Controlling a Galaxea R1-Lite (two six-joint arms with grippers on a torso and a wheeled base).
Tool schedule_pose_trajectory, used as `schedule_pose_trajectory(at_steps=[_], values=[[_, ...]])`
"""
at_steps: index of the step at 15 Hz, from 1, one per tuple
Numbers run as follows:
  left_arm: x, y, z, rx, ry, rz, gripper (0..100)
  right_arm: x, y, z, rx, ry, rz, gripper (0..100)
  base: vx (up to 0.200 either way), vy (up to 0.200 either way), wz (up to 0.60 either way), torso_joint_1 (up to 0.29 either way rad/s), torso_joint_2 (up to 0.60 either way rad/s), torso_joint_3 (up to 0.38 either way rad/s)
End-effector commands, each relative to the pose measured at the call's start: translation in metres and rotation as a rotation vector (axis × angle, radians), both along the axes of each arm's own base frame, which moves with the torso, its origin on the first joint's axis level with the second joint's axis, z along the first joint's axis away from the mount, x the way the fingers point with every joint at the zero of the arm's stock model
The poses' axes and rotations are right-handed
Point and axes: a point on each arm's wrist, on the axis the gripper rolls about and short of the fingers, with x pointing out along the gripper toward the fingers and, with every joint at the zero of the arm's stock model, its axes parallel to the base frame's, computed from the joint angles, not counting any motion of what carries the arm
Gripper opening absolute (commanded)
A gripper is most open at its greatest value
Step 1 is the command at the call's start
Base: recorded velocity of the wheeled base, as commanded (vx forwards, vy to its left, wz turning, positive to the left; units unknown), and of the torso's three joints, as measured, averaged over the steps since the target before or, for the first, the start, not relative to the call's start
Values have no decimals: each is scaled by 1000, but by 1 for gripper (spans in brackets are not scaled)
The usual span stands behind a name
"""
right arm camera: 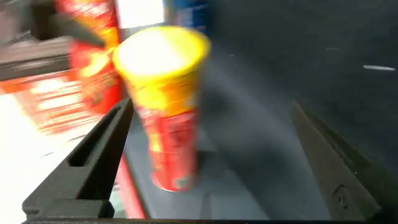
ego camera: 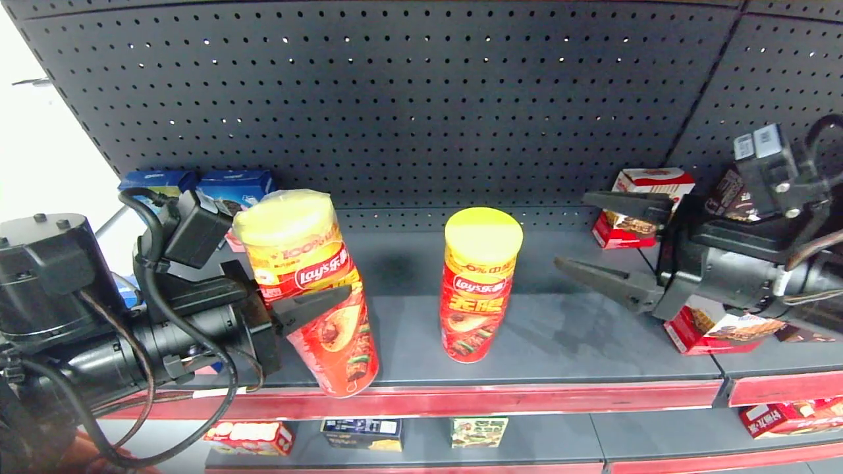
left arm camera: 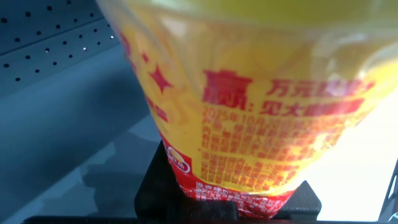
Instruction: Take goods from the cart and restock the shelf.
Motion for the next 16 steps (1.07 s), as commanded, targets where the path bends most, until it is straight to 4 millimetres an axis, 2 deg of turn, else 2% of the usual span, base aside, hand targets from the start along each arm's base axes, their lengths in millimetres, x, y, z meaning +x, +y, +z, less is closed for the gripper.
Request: schedule_pose_trajectory(at_steps=[1,2,4,6,10,11,13,14,16], values=[[-2,1,2,-3,-8,3,0,-44,-20,25,59,-71,-149,100,0,0,0,0,0,0],[-2,1,2,-3,-10,2,0,-62,-29,20,77,-57,-276,100,0,0,0,0,0,0],[-1,0,4,-5,-16,0,0,-101,-52,-3,92,-26,-475,100,0,0,0,0,0,0],[0,0,5,-6,-21,2,0,-138,-72,-29,105,-14,-583,100,0,0,0,0,0,0],[2,0,5,-5,-18,5,0,-187,-101,-78,34,81,-771,100,0,0,0,0,0,0],[2,0,6,-6,-23,5,0,-207,-109,-96,29,121,-792,100,0,0,0,0,0,0],[2,0,6,-6,-25,5,0,-224,-115,-118,61,178,-813,100,0,0,0,0,0,0],[1,0,6,-5,-24,2,0,-234,-117,-138,67,212,-875,100,0,0,0,0,0,0],[1,-1,6,-5,-22,-2,0,-236,-117,-163,60,263,-930,100,0,0,0,0,0,0]])
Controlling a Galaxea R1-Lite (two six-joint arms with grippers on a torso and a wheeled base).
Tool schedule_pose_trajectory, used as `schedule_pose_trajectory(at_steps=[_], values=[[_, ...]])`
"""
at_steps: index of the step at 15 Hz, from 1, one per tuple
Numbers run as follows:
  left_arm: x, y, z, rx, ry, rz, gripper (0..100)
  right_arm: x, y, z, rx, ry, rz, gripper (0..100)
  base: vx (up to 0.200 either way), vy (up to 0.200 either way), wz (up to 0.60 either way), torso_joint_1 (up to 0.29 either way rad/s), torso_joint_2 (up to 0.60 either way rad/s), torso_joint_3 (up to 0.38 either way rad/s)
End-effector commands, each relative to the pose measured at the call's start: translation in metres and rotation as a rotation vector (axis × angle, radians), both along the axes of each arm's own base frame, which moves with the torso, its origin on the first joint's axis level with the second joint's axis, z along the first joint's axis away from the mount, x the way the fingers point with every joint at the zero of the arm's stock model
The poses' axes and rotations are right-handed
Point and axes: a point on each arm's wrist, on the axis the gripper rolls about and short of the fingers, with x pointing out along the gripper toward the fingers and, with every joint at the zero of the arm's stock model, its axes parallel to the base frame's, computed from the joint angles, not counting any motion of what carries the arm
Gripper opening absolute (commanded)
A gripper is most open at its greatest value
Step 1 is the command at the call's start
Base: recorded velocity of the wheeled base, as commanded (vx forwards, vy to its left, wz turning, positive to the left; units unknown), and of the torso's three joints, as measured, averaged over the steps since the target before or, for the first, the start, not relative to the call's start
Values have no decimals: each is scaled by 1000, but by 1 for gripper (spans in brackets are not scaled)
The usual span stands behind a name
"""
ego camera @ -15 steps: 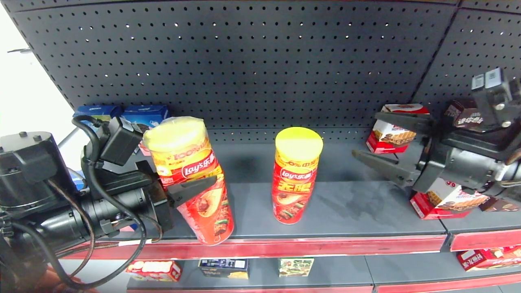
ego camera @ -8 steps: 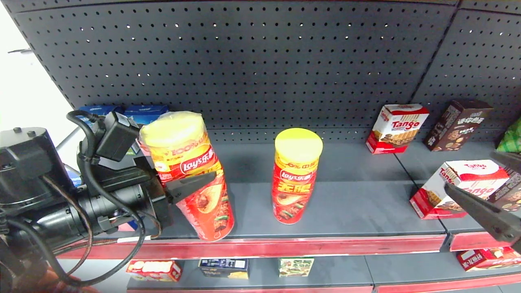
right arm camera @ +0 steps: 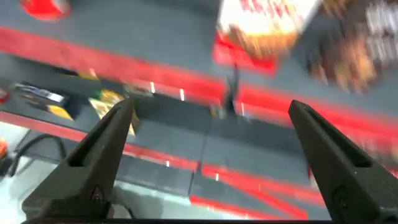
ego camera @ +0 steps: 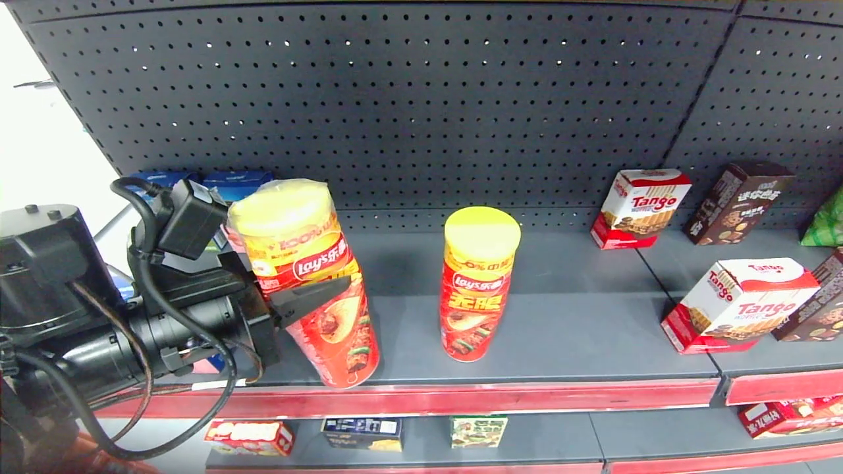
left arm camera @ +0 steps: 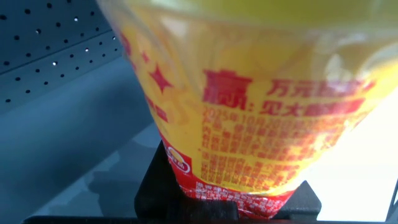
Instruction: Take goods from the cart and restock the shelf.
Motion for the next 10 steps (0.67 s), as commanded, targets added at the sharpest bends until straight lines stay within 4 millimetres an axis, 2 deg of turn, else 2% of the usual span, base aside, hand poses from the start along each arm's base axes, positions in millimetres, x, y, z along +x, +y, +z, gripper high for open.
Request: schedule_pose_trajectory(at_steps=[1,7,10], values=[[0,-1,0,1,0,-3,0,-11,-3,-32,48,-45,-125,100,0,0,0,0,0,0],[-3,0,-3,4,7,-3,0,-11,-3,-32,88,-46,-190,100,0,0,0,0,0,0],[-4,1,-2,3,6,-3,0,-11,0,-32,114,-36,-54,100,0,0,0,0,0,0]])
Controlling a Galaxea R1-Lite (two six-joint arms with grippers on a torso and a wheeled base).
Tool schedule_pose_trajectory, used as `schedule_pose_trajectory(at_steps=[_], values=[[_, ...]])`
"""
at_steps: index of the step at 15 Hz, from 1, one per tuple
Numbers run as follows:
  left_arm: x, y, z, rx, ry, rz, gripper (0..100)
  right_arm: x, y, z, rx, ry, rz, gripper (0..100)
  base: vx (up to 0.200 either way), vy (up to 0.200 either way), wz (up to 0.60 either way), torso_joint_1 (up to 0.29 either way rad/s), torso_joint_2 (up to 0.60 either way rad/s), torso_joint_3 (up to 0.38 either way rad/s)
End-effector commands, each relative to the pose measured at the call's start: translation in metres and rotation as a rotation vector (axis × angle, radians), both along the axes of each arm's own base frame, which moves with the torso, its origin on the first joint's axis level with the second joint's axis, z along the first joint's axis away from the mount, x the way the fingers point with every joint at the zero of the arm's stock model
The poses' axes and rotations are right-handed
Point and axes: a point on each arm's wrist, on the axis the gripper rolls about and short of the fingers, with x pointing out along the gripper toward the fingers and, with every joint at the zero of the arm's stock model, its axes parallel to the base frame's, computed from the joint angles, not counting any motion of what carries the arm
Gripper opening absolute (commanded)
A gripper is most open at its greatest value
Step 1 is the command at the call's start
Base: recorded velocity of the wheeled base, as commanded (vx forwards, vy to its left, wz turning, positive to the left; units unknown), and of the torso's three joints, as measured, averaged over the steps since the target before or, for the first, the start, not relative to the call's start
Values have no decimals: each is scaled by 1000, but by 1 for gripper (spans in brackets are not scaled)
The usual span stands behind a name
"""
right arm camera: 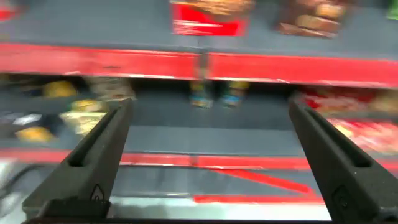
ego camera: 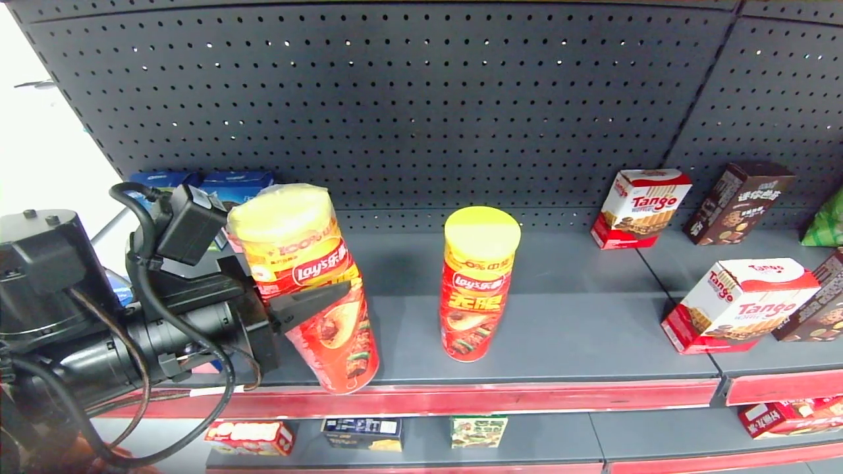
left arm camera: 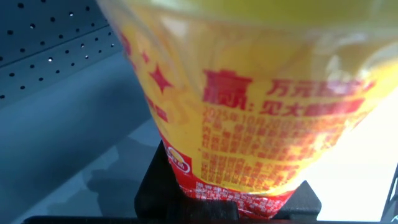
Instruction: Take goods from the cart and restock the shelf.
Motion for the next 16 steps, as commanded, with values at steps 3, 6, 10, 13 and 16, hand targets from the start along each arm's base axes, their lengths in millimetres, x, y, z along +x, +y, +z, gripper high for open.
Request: schedule_pose_trajectory(at_steps=[3,6,10,13,16], values=[[-8,3,0,-1,-4,1,0,0,3,0,61,13,120,100,0,0,0,0,0,0],[-7,2,4,-6,-17,-6,0,1,2,-3,76,22,-69,100,0,0,0,0,0,0],[-8,-14,4,-8,-14,-104,0,2,5,-8,26,42,83,100,0,0,0,0,0,0],[-11,-18,1,-5,3,-129,0,2,5,-8,29,41,82,100,0,0,0,0,0,0],[0,-11,4,-9,-2,-118,0,2,5,-8,29,42,82,100,0,0,0,0,0,0]])
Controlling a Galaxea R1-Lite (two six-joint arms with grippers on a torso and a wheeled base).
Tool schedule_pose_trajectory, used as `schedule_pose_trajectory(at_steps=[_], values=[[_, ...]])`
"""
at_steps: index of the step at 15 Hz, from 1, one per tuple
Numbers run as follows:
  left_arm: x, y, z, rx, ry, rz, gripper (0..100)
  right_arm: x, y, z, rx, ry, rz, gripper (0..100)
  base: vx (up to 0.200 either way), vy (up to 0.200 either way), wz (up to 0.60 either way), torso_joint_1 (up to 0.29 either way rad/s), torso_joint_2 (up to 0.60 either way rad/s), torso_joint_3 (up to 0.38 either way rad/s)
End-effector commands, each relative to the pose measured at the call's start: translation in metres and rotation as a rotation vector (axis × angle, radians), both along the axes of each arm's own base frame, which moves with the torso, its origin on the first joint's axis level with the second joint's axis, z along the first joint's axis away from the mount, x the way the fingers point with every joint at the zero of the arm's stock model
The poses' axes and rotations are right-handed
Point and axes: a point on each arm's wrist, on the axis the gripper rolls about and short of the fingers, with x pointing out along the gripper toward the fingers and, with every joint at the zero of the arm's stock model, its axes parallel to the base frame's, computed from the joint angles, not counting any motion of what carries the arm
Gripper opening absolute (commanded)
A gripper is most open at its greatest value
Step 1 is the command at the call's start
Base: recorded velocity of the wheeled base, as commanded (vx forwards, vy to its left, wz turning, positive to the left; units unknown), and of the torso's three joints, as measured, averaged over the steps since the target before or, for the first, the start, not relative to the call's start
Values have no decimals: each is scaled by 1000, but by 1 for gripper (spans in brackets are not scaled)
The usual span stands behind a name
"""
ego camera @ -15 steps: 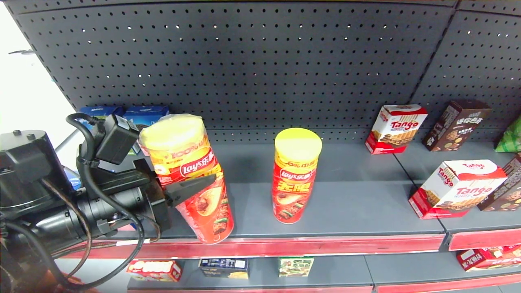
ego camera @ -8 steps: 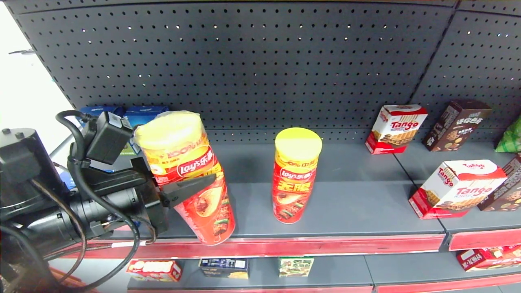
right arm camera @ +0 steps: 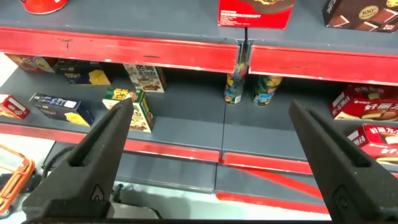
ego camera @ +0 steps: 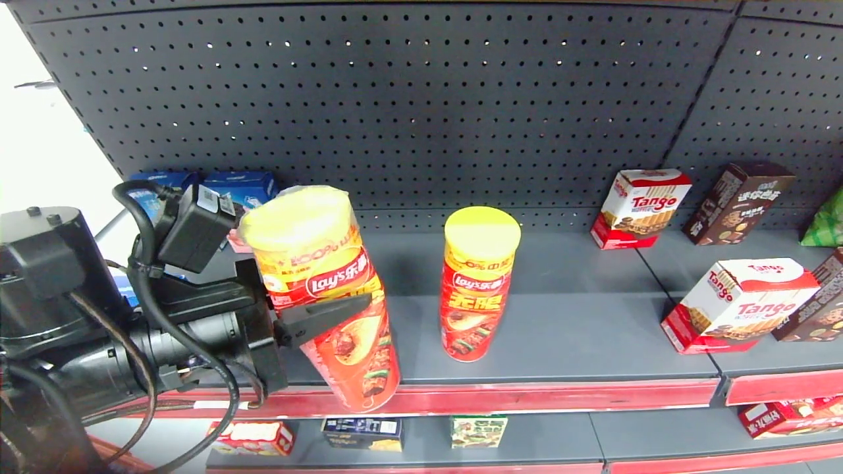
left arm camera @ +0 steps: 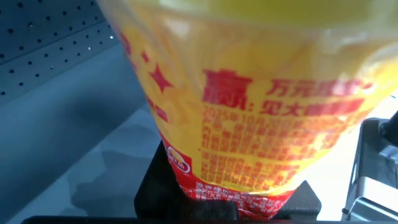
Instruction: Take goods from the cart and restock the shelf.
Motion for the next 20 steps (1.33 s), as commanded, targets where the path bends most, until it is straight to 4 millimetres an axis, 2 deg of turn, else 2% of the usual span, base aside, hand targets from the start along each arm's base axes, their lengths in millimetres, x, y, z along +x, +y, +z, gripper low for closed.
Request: schedule_pose_trajectory(at_steps=[1,5,7,8,11,13,14,20], values=[[14,1,0,3,1,19,0,1,0,0,-1,8,0,100,0,0,0,0,0,0],[44,4,10,13,-53,70,0,1,0,0,-1,8,0,100,0,0,0,0,0,0],[68,11,10,26,-61,117,0,1,0,0,-1,8,0,100,0,0,0,0,0,0],[88,14,15,41,-47,138,0,1,0,0,-1,8,0,100,0,0,0,0,0,0],[122,15,36,101,-66,97,0,1,0,0,-1,8,0,100,0,0,0,0,0,0],[129,13,37,121,-82,96,0,1,0,0,-1,8,0,100,0,0,0,0,0,0],[144,2,34,121,-100,61,0,1,0,0,-1,7,0,100,0,0,0,0,0,0],[180,-43,20,103,-174,-22,0,1,0,0,-1,8,0,100,0,0,0,0,0,0]])
